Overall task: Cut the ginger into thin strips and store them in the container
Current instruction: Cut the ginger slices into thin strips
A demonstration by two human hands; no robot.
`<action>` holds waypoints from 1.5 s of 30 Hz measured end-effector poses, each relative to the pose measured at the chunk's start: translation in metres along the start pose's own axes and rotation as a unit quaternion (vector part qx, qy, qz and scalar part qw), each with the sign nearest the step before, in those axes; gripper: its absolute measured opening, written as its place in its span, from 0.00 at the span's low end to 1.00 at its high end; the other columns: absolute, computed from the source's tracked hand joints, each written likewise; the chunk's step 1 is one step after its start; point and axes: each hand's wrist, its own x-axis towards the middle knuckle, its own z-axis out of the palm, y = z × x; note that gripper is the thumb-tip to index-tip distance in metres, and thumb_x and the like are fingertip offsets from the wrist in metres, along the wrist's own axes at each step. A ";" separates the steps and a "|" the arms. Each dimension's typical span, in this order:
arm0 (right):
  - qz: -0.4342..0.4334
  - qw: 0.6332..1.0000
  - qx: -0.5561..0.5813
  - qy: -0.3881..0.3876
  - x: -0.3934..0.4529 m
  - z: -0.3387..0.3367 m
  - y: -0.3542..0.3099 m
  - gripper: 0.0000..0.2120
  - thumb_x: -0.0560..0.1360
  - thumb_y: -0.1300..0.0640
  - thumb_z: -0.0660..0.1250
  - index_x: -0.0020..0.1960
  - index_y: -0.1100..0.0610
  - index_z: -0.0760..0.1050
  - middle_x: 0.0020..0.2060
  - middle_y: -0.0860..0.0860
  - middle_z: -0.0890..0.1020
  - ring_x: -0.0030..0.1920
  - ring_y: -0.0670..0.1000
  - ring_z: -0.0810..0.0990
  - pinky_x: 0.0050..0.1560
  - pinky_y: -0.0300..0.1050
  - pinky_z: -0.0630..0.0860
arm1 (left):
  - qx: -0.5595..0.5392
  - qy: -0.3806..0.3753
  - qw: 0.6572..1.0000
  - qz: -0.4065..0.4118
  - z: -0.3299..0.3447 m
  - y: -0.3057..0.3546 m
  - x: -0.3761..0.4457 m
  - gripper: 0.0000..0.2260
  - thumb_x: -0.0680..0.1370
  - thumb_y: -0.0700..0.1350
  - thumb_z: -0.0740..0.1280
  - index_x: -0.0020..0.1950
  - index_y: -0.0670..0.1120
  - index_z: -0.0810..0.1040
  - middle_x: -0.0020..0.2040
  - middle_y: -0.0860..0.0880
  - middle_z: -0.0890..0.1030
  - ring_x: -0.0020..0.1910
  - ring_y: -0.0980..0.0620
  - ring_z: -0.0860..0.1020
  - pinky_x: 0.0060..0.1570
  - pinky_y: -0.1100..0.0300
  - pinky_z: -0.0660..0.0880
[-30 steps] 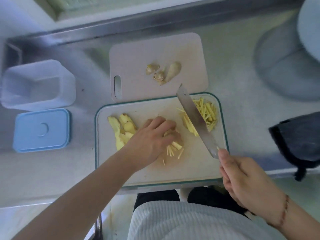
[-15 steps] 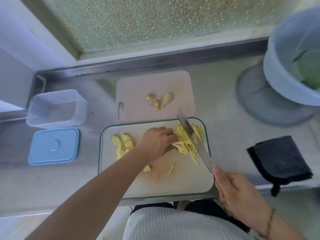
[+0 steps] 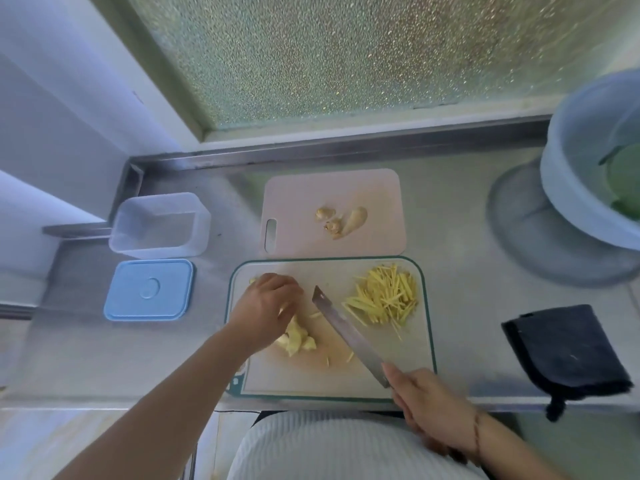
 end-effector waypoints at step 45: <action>0.072 0.982 0.149 0.094 -0.011 0.019 -0.032 0.28 0.72 0.31 0.54 0.32 0.55 0.60 0.23 0.51 0.58 0.22 0.47 0.53 0.24 0.35 0.54 | -0.292 -0.052 0.921 -0.253 -0.021 0.045 0.008 0.16 0.79 0.41 0.69 0.66 0.51 0.76 0.49 0.53 0.80 0.46 0.53 0.81 0.43 0.60 0.80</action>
